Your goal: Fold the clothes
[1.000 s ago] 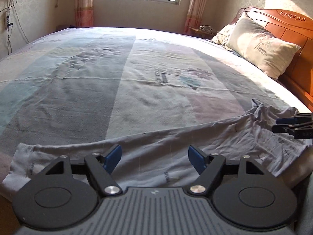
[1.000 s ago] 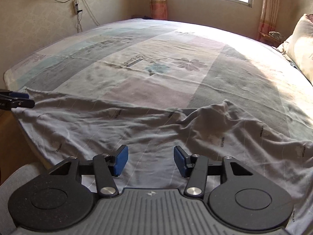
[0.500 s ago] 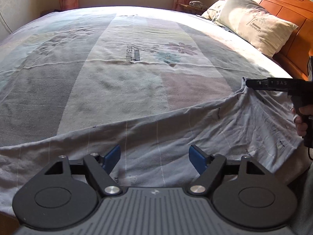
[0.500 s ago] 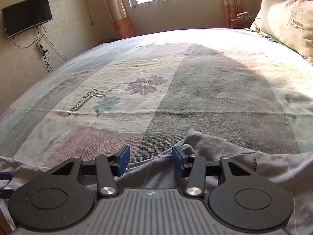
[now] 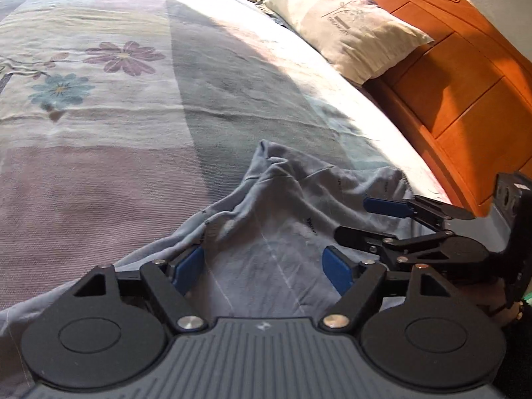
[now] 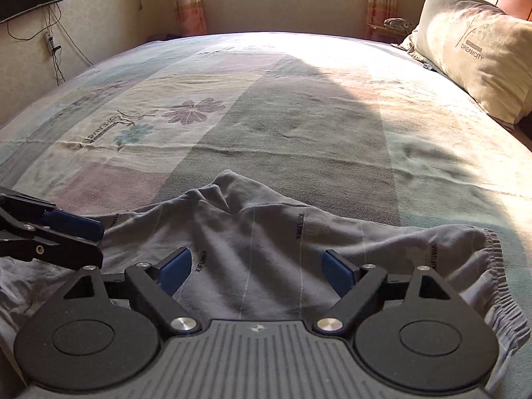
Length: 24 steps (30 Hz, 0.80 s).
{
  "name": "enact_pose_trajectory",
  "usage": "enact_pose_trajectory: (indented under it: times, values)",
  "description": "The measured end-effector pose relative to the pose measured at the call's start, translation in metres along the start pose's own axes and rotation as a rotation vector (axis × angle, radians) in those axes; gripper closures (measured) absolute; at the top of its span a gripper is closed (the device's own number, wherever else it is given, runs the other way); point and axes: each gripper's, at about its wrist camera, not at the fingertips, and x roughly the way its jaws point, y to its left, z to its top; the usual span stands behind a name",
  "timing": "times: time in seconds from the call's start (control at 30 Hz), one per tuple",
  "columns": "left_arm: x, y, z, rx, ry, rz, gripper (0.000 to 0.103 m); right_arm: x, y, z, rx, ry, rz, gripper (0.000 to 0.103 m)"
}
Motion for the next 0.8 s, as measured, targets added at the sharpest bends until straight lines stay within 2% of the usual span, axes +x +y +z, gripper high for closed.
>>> enact_pose_trajectory:
  times: [0.03,0.1,0.17,0.23,0.27,0.3,0.37,0.43,0.47,0.53,0.63,0.67,0.7,0.77,0.8]
  values:
    - [-0.004,0.004,-0.002,-0.003,-0.012,0.021,0.034,-0.001,-0.002,-0.002,-0.004,0.004,-0.008,0.013]
    - [-0.016,0.011,-0.006,-0.019,-0.014,0.094,0.058,-0.005,-0.007,-0.007,-0.012,0.008,-0.030,0.011]
    - [-0.025,0.010,-0.003,-0.041,0.001,0.128,0.058,-0.009,-0.011,-0.011,-0.020,0.012,-0.052,0.008]
    - [-0.029,0.000,0.007,-0.046,0.012,0.131,0.045,-0.011,-0.015,-0.015,-0.026,0.018,-0.042,0.008]
    - [-0.028,-0.010,0.013,-0.019,0.002,0.109,0.033,-0.013,-0.016,-0.016,-0.031,0.020,-0.037,0.008]
    - [-0.024,-0.022,0.019,0.012,-0.011,0.071,0.030,-0.014,-0.016,-0.017,-0.038,0.021,-0.034,0.007]
    - [-0.014,-0.047,0.033,0.066,-0.030,-0.011,0.029,-0.016,-0.016,-0.018,-0.046,0.019,-0.030,0.007]
    - [0.013,-0.066,0.046,0.064,-0.002,-0.118,0.027,-0.018,-0.018,-0.019,-0.043,0.016,-0.026,0.006]
    - [0.027,-0.070,0.051,0.056,0.014,-0.149,0.027,-0.018,-0.020,-0.019,-0.038,0.016,-0.025,0.006]
    - [0.055,-0.072,0.056,0.025,0.039,-0.164,0.027,-0.017,-0.023,-0.020,-0.025,0.017,-0.025,0.006]
    - [0.075,-0.054,0.057,-0.009,0.027,-0.035,0.028,-0.016,-0.029,-0.022,-0.006,0.024,-0.026,0.005]
    - [0.071,-0.052,0.059,-0.012,0.013,-0.020,0.042,-0.015,-0.031,-0.023,0.000,0.027,-0.027,0.005]
    - [0.066,-0.050,0.060,-0.014,-0.001,-0.005,0.050,-0.015,-0.033,-0.024,0.007,0.029,-0.028,0.005]
    - [0.058,-0.046,0.063,-0.019,-0.028,0.025,0.048,-0.013,-0.037,-0.025,0.019,0.035,-0.030,0.005]
    - [0.053,-0.044,0.064,-0.021,-0.042,0.040,0.041,-0.013,-0.039,-0.026,0.027,0.036,-0.029,0.005]
